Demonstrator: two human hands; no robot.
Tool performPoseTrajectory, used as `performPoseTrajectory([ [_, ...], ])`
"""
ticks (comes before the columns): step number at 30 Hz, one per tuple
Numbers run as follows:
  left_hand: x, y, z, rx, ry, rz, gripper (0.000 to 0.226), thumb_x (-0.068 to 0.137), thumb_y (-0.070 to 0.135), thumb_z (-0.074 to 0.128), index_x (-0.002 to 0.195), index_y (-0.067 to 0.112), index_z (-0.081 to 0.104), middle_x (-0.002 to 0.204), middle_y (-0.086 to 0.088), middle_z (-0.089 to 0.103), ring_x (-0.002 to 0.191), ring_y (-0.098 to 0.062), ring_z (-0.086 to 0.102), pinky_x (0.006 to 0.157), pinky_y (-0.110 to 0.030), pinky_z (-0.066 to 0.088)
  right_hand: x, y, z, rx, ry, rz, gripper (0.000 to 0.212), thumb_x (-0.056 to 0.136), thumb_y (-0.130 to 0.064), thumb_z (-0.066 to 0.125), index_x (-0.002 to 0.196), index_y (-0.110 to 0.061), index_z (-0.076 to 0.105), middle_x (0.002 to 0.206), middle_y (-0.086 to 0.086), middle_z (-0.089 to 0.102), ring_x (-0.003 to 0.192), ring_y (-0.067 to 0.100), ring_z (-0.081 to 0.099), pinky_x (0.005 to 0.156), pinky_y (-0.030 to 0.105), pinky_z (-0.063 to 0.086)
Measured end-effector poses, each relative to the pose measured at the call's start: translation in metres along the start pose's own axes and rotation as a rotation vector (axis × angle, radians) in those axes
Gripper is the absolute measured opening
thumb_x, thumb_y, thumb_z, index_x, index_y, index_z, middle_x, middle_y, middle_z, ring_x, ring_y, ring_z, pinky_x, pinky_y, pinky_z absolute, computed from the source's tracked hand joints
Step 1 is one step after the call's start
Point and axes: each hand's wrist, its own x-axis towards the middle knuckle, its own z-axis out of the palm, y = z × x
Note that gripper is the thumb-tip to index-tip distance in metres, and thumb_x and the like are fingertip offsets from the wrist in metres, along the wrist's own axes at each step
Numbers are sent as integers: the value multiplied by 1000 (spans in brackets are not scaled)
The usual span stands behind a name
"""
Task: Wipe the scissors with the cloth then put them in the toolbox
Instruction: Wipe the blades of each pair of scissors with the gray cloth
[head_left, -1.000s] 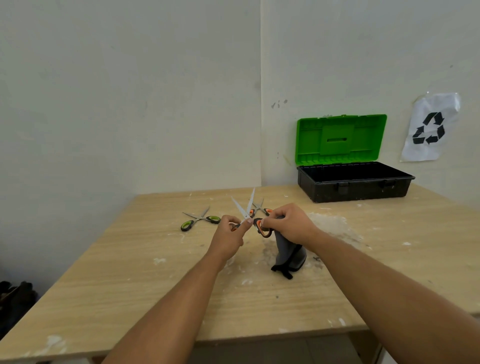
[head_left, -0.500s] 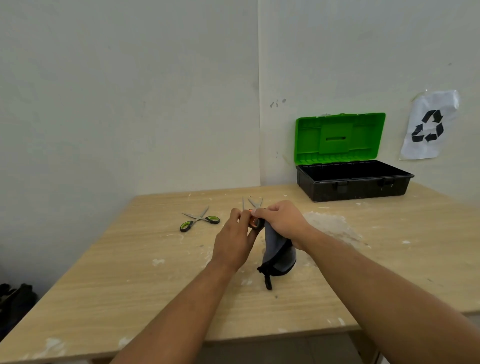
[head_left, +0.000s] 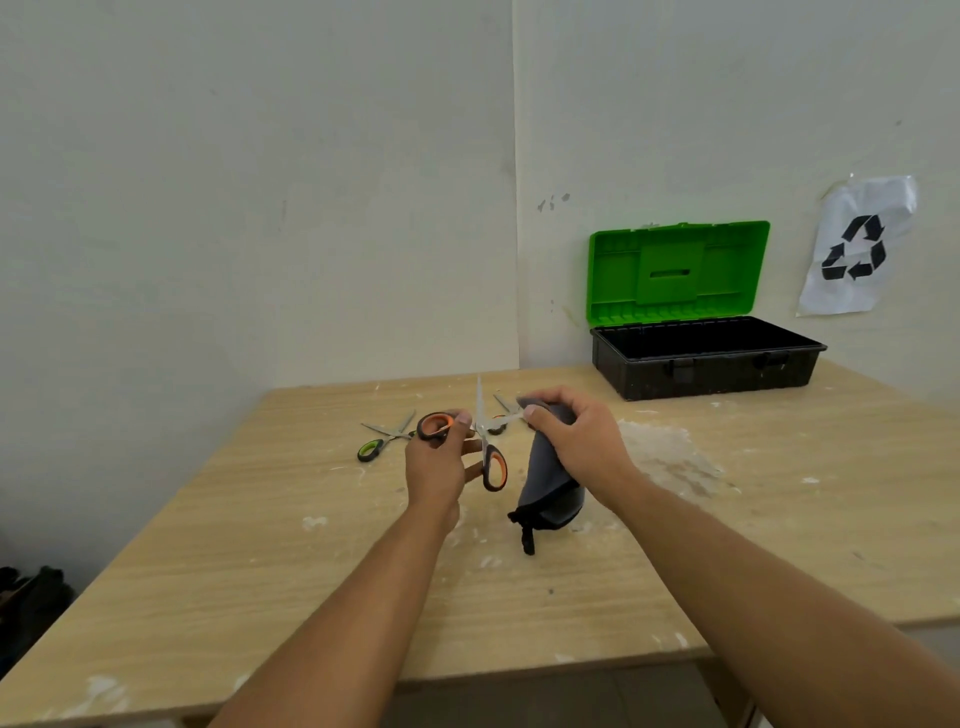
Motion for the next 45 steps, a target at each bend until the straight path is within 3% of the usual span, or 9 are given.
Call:
performPoseTrajectory([
  [3,-4,2,1,-73,-27,-35,4,94,19,69,96,17,71,80,0,70,67,-8,72,53,-28,55,-6,3,9,-130,29,-184,22,93,-23,66,112,-32,72,105,-18,68,101,-12,57,81,0,40],
  [8,-11,2,3,-111,-93,-33,9,95,18,67,103,15,70,93,-7,74,87,-20,74,64,-36,61,-13,6,19,-310,-99,-347,30,97,-23,63,126,-27,69,96,-5,53,90,3,53,78,13,45],
  [13,-12,7,1,-144,-161,-50,22,97,31,62,107,11,66,99,-9,76,92,-24,75,60,-33,58,-11,7,18,-406,-153,-378,29,98,-24,60,126,-24,69,98,-4,50,90,11,54,81,29,51],
  [24,-9,2,-5,-122,-177,-45,15,98,29,61,101,18,70,83,-4,72,89,-16,72,60,-36,58,-5,3,5,-456,-230,-347,24,102,-23,50,110,-29,72,96,-11,48,90,4,54,85,32,50],
  [30,-6,5,-3,-79,-189,12,13,97,28,63,99,19,71,86,-1,72,90,-14,71,59,-34,58,-6,2,0,-528,-425,-394,22,102,-24,50,106,-30,71,97,-9,48,96,6,53,86,34,50],
  [36,-7,1,-4,-80,-184,-1,14,98,26,61,101,16,71,86,-2,72,93,-18,69,62,-40,60,-1,3,2,-694,-207,-479,24,101,-26,50,110,-27,72,94,-5,48,79,15,54,73,36,51],
  [39,-7,1,-6,-127,-150,-21,14,98,26,61,102,14,69,81,2,72,92,-18,68,61,-39,59,-2,7,3,-619,-117,-434,24,101,-28,52,116,-28,70,94,-7,47,80,11,52,71,28,48],
  [42,-8,1,-4,-177,-113,-48,16,98,27,62,104,14,68,86,-2,72,93,-18,69,62,-38,59,-9,7,8,-573,-143,-494,31,98,-27,55,128,-24,65,98,-6,48,82,8,49,72,21,42],
  [45,-10,1,0,-226,-123,-62,14,98,26,62,104,14,67,96,-7,73,98,-20,71,65,-40,59,-11,5,14,-620,-208,-564,40,96,-25,55,135,-20,62,103,0,53,88,16,54,76,30,49],
])
